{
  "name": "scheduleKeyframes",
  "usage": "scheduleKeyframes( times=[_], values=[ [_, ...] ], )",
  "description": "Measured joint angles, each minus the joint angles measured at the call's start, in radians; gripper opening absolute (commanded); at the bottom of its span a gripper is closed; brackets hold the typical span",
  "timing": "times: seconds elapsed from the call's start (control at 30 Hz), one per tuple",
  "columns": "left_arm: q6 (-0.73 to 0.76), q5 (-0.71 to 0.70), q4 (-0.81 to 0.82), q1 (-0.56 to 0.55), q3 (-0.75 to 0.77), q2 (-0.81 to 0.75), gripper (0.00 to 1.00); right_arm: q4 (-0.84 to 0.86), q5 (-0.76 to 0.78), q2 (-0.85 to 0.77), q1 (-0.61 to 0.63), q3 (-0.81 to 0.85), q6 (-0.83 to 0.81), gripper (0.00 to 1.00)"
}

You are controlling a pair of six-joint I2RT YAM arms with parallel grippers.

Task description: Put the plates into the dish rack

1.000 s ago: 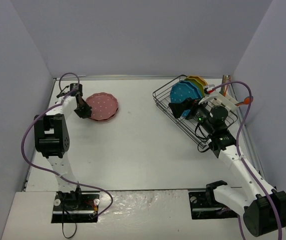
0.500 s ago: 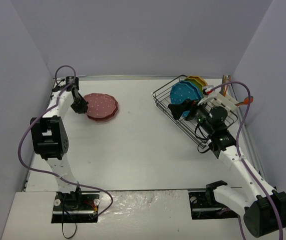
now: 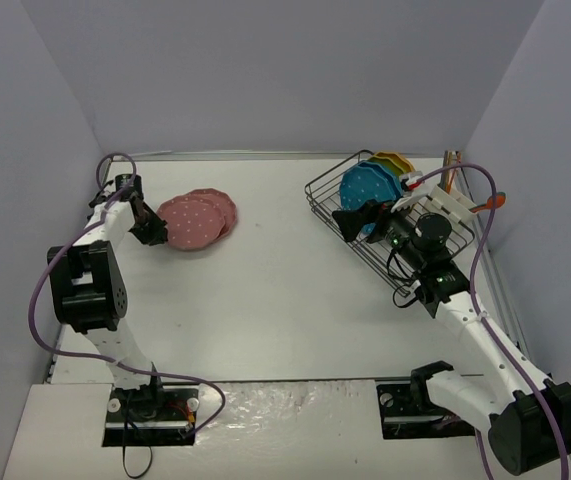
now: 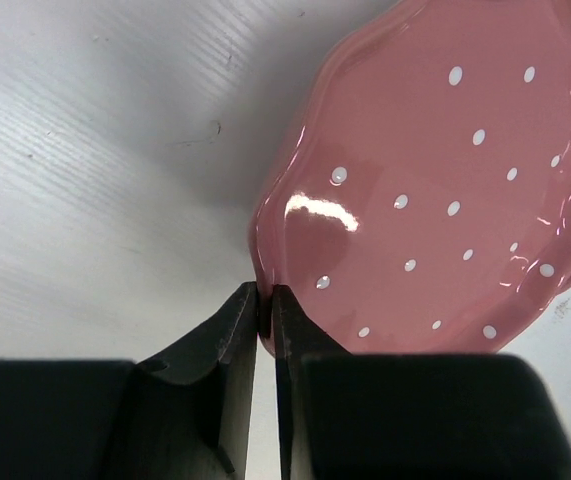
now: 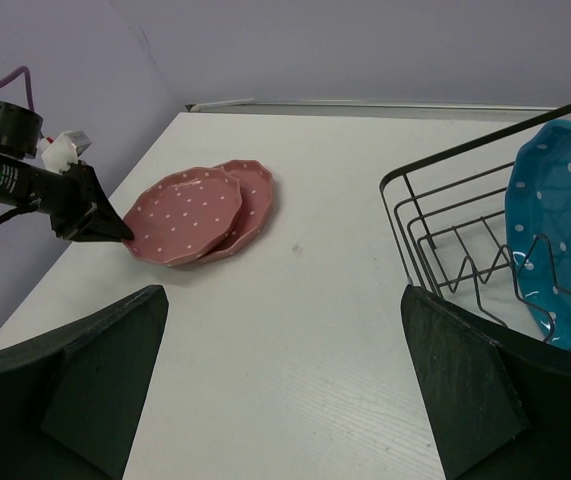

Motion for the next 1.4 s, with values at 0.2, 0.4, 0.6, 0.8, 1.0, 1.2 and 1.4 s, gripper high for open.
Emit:
scheduleKeyframes(
  times=[0.2,0.4,0.6,0.8,1.0,1.2,1.4],
  values=[
    [-0.007,0.031,0.055,0.013,-0.027,0.001,0.24,-0.001,0.005,0.000,0.001,0.000,-0.002,1.00],
    [-0.007,0.040,0.079,0.026,-0.029,0.001,0.39,-0.001,0.007,0.000,0.011,-0.001,-0.002,1.00],
    [-0.007,0.045,0.101,0.036,-0.052,0.000,0.79,-0.001,0.007,0.001,0.017,-0.001,-0.003,1.00],
    [-0.005,0.081,0.183,0.071,-0.159,-0.034,0.93,-0.001,0.007,0.003,0.030,-0.001,-0.004,1.00],
    [-0.026,0.193,0.383,0.102,-0.285,-0.081,0.93,-0.001,0.006,0.007,0.033,-0.003,-0.011,1.00],
    [-0.063,0.302,0.567,0.107,-0.328,-0.064,0.93,-0.001,0.002,0.014,0.038,-0.003,-0.020,1.00],
    [-0.098,0.376,0.679,0.111,-0.329,0.005,0.85,0.000,-0.004,0.014,0.043,-0.003,-0.028,1.00]
  ],
)
